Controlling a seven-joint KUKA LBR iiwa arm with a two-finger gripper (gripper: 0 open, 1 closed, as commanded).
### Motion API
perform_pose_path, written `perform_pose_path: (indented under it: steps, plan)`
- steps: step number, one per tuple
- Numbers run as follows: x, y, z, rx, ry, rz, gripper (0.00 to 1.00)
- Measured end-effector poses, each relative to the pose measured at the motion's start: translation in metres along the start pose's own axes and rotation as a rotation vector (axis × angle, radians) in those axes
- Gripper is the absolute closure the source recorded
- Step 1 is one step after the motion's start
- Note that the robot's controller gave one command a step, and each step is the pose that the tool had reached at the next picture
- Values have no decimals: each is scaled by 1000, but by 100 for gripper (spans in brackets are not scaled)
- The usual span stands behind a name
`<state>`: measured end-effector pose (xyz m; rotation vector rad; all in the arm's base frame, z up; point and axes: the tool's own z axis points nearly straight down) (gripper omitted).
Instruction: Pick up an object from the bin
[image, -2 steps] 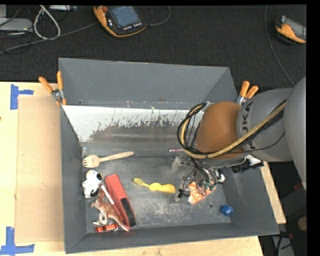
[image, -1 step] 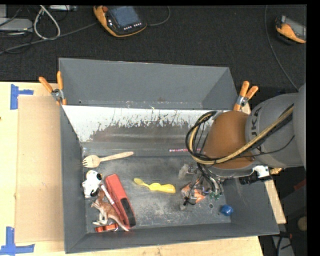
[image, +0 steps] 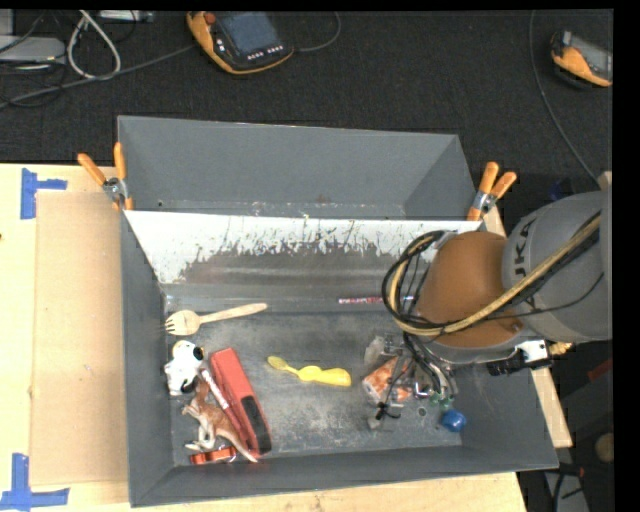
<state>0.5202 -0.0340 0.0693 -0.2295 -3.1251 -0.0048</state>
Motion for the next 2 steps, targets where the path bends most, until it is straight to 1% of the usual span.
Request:
perform_pose_path:
  steps: [1, 2]
  plan:
    - [-10, -20, 0, 1, 4, 149, 100]
    - [-10, -20, 0, 1, 4, 149, 100]
